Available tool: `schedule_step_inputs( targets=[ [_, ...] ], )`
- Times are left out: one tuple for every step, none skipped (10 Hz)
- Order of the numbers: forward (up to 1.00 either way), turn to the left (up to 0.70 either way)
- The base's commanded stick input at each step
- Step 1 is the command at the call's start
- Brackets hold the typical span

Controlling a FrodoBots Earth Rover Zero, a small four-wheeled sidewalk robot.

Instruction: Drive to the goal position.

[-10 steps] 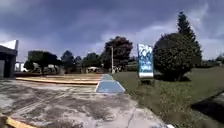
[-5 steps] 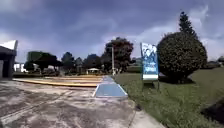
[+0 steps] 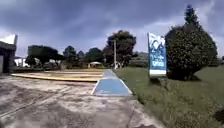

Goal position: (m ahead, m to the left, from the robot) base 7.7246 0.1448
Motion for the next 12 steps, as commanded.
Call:
schedule_step_inputs(
  targets=[
    [0.7, 0.0],
    [0.7, 0.0],
    [0.7, 0.0],
    [0.7, 0.0],
    [0.7, 0.0],
    [0.7, 0.0],
    [0.7, 0.0],
    [0.7, 0.0],
    [0.7, 0.0],
    [0.7, 0.0],
    [0.7, 0.0],
    [0.7, 0.0]
  ],
)
